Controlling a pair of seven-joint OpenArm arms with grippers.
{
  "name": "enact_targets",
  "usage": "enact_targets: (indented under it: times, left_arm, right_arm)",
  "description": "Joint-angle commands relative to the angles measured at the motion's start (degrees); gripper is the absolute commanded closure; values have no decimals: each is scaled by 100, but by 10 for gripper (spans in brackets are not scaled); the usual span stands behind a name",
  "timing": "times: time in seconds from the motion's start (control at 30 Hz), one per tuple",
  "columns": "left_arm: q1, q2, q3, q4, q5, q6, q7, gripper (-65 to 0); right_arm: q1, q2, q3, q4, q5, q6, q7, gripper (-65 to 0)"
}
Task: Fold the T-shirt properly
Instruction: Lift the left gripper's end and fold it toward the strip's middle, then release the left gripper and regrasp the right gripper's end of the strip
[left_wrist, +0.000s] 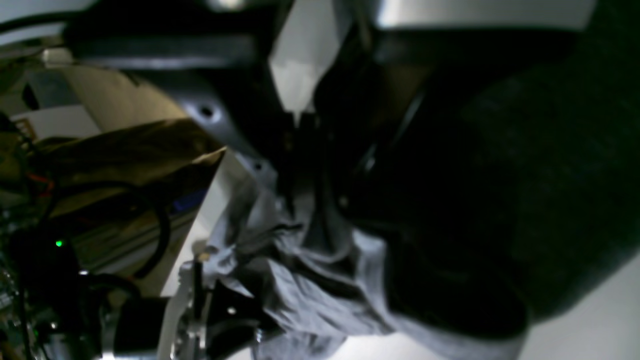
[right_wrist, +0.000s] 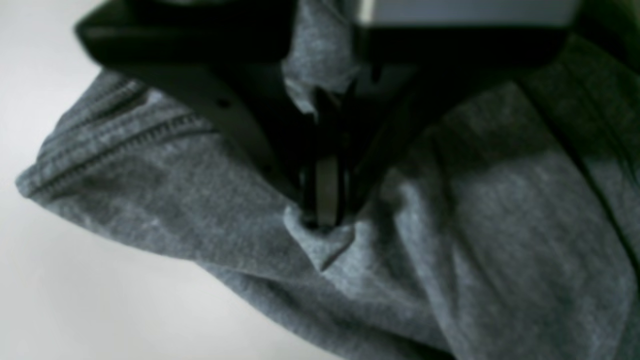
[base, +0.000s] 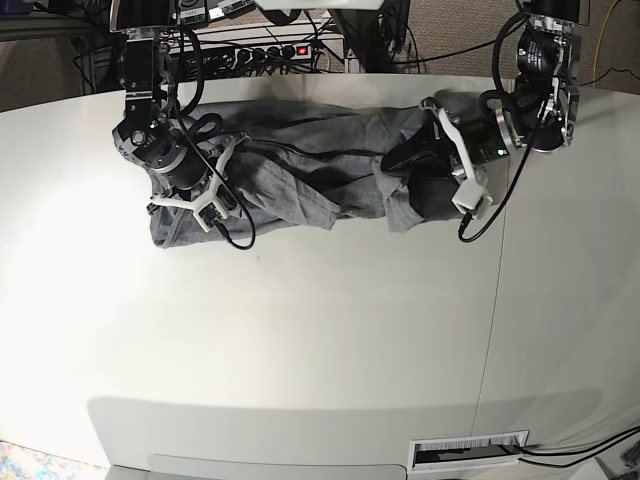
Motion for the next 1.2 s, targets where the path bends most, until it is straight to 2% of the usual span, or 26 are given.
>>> enact_targets:
  times: [0.0,0.27,0.3,0.4,0.43,0.47,0.63,0.8,0.9,1.0,1.03,1.17]
  left_arm:
    - [-48,-28,-20,94,-199,-71,-186,0]
    - [-76,317,-20,94,-214,-71,-254,0]
    - [-76,330,-20,94,-225,-71,-256,-22]
    - [-83,334,-20,94,-372,-71,-251,-202]
    - [-96,334,-20,98,-374,-71,-210,-241]
    - [-116,334,-20,98,-374,-71,-109,-249]
    - [-155,332,-24,109,-807,-71,306,-249]
    - [-205,129,-37,109,-730,-71,345,-235]
    - [-387,-74,-37,109,-402,-71,343,-171]
    - [-608,-317,-37,109,-118,-71,345,-20]
    - [-664,-380,-37,109,44,-71,343,0]
    - [-713,-525,-37,109,640,-71,350,0]
  right_arm:
    - [63,50,28,90,26,-11,87,0]
    - [63,48,28,90,59,-9,79,0]
    - [63,50,28,90,59,-9,76,0]
    - [63,50,28,90,59,-9,79,0]
    - [63,50,28,90,59,-9,79,0]
    - [63,50,28,90,59,-9,83,0]
    - [66,50,28,90,57,-9,83,0]
    - [63,52,31,90,13,-11,81,0]
    - [63,52,33,90,15,-9,70,0]
    - [66,52,33,98,15,-11,39,0]
    - [66,52,33,111,17,-11,2,0]
    - [63,66,35,343,52,-20,-308,0]
